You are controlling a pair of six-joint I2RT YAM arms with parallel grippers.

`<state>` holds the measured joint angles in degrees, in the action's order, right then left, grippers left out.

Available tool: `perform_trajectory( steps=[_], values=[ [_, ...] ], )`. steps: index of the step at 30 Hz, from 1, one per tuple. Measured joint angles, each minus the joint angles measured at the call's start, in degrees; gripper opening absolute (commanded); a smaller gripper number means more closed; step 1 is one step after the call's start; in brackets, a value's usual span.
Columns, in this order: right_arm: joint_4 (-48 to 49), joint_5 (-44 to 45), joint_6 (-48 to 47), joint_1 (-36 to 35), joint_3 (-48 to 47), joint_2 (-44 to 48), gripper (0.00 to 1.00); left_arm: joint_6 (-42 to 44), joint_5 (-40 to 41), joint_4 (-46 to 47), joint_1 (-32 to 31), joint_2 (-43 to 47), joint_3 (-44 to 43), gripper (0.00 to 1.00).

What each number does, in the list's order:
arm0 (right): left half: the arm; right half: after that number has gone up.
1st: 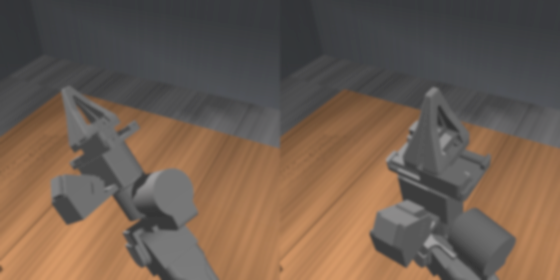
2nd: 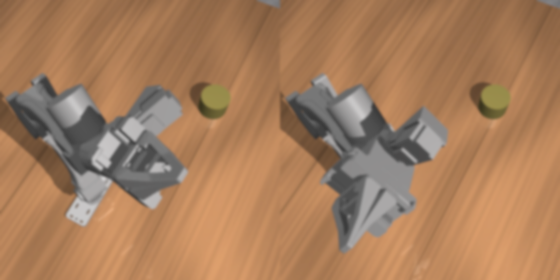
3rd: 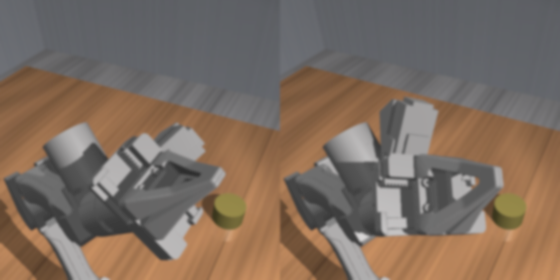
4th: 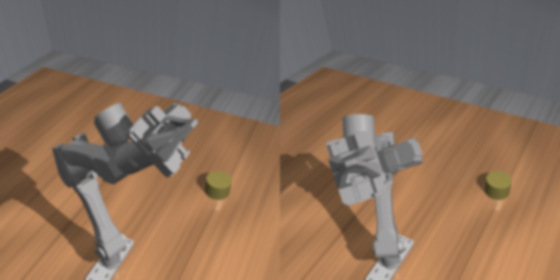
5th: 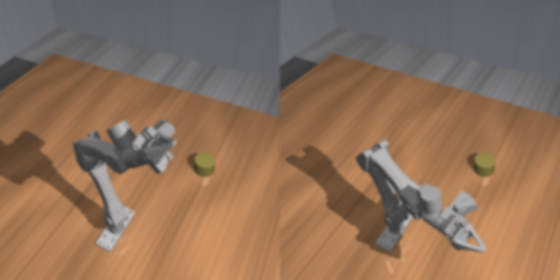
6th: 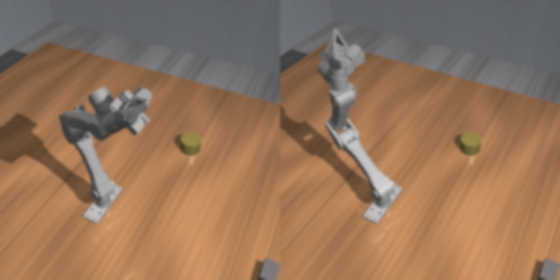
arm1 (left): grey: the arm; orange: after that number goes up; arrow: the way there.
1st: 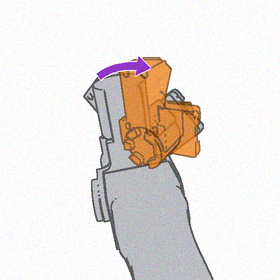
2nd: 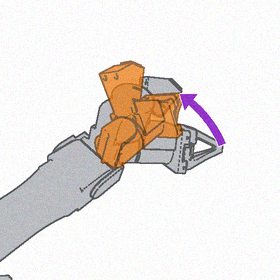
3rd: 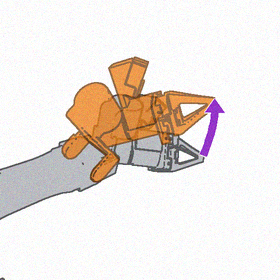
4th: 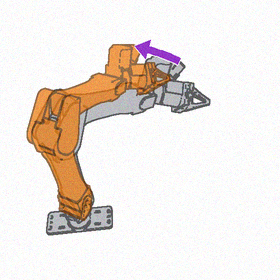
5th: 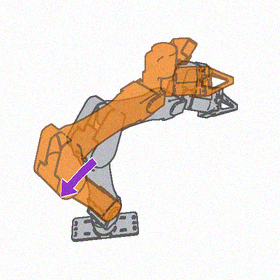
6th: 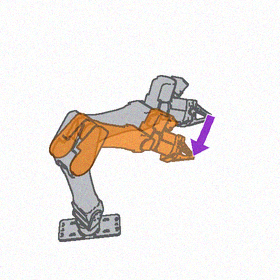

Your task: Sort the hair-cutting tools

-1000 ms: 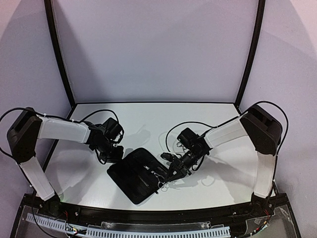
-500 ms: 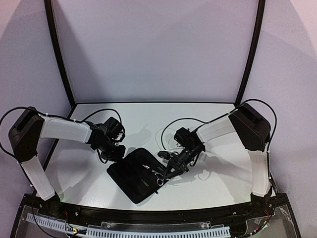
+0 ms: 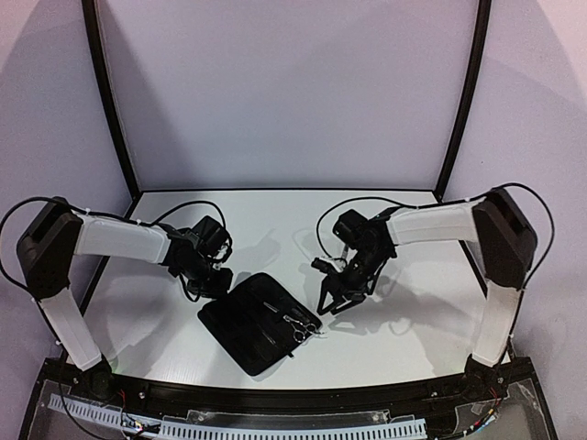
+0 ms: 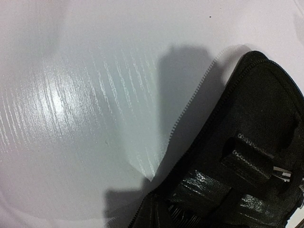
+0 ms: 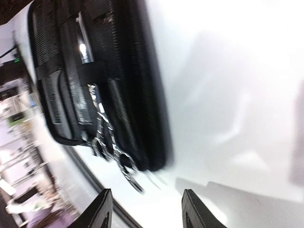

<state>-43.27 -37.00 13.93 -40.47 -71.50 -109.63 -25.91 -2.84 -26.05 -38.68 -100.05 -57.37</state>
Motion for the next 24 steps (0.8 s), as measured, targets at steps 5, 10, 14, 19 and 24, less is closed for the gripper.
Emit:
perform_trajectory(
  steps=[5, 10, 14, 19, 24],
  values=[
    [-1.97, 11.33, 0.41, -4.21, 0.56, 6.2, 0.49, -0.05, 0.36, -0.69, 0.0, -0.26, -0.55, 0.01],
    [-1.87, 20.0, 4.38, -12.46, 0.62, 7.86, 0.48, -0.46, 0.42, -0.91, 0.0, -0.35, -0.69, 0.01],
    [-1.74, 24.51, 7.72, -15.8, 0.52, 7.46, 0.47, -0.72, 0.43, -0.92, 0.0, -0.35, -0.69, 0.01],
    [-1.8, 29.07, 10.68, -18.19, -1.52, 4.71, 0.42, -1.02, 0.42, -0.91, 0.0, -0.37, -0.69, 0.01],
    [-1.57, 31.26, 12.16, -20.38, -3.49, 2.85, 0.41, -1.11, 0.42, -0.91, 0.0, -0.39, -0.69, 0.01]
  ],
)
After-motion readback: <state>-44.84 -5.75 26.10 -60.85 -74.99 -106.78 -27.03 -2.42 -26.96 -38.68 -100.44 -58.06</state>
